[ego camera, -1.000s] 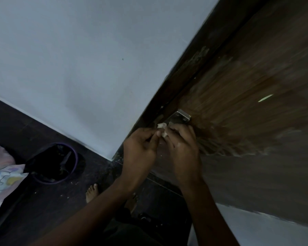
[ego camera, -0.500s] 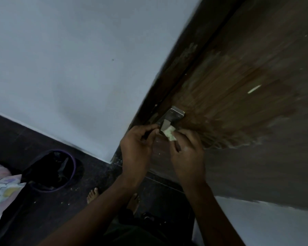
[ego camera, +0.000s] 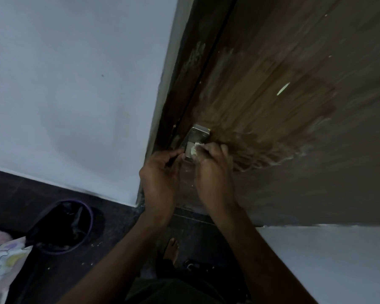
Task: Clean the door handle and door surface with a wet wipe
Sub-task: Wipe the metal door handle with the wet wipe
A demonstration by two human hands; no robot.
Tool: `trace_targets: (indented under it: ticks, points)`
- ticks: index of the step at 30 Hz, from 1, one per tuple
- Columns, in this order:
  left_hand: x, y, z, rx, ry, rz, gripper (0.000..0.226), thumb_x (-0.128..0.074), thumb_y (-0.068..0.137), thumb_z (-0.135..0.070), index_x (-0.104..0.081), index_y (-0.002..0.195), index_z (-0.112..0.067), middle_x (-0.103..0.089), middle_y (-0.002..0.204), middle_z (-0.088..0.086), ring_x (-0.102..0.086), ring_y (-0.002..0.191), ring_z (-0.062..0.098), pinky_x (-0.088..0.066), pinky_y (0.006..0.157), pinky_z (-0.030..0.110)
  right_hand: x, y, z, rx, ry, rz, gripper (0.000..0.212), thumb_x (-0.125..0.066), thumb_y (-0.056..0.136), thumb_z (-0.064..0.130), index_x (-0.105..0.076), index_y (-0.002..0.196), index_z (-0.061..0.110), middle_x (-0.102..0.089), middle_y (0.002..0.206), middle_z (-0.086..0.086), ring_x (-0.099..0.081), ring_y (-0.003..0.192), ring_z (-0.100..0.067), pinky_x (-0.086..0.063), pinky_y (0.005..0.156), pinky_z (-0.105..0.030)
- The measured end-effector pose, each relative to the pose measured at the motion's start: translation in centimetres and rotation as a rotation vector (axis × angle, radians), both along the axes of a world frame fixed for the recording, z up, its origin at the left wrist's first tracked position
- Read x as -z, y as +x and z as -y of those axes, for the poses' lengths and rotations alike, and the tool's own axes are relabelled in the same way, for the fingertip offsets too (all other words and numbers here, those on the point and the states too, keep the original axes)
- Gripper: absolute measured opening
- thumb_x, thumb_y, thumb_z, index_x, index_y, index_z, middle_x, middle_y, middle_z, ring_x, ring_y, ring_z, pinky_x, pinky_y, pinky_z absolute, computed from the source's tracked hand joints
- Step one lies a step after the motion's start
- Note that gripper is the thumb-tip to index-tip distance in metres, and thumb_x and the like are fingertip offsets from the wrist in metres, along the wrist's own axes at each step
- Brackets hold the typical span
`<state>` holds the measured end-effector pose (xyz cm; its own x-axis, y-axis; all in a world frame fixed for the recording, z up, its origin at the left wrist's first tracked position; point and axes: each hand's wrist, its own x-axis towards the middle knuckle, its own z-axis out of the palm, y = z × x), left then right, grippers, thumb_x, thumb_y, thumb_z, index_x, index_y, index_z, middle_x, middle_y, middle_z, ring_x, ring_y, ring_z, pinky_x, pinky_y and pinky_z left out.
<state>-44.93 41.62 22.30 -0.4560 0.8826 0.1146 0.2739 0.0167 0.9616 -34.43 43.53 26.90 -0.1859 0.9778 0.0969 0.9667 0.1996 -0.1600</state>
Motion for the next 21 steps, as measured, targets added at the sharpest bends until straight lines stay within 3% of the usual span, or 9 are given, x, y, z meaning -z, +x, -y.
trace_targets:
  ticks: [5, 9, 15, 21]
  points:
    - [-0.1, -0.1, -0.2, 0.043, 0.006, 0.015, 0.017, -0.076, 0.087, -0.016, -0.080, 0.103, -0.019, -0.075, 0.097, -0.009, -0.068, 0.092, 0.000, -0.048, 0.084, 0.007, -0.6, 2.6, 0.6, 0.142, -0.067, -0.020, 0.032, -0.055, 0.096, 0.017, -0.063, 0.126, 0.024, -0.060, 0.122, 0.000, -0.038, 0.120, -0.023, -0.037, 0.100, -0.042]
    - [0.0, -0.3, -0.2, 0.063, 0.014, -0.025, 0.019, -0.076, 0.086, -0.015, -0.080, 0.104, -0.019, -0.075, 0.096, -0.009, -0.069, 0.090, 0.001, -0.050, 0.083, 0.010, -0.8, -0.2, -1.2, 0.149, -0.130, -0.120, 0.024, -0.047, 0.102, 0.028, -0.069, 0.112, 0.023, -0.064, 0.114, 0.001, -0.038, 0.118, -0.022, -0.026, 0.093, -0.041]
    - [0.1, -0.3, -0.3, 0.055, 0.019, -0.016, 0.017, -0.076, 0.086, -0.016, -0.080, 0.103, -0.019, -0.075, 0.096, -0.009, -0.067, 0.092, -0.001, -0.046, 0.083, 0.003, -1.1, 2.5, -0.3, 0.188, -0.076, -0.043, 0.027, -0.051, 0.100, 0.031, -0.065, 0.124, 0.031, -0.062, 0.118, 0.011, -0.034, 0.119, -0.016, -0.011, 0.080, -0.032]
    - [0.3, -0.4, -0.3, 0.073, 0.040, -0.053, 0.020, -0.075, 0.086, -0.012, -0.080, 0.103, -0.020, -0.075, 0.095, -0.011, -0.067, 0.090, -0.002, -0.045, 0.082, 0.003, -0.4, -0.5, 1.2, 0.085, 0.100, -0.005, 0.034, -0.074, 0.082, 0.016, -0.071, 0.115, 0.024, -0.066, 0.115, 0.008, -0.049, 0.116, -0.023, -0.025, 0.084, -0.037]
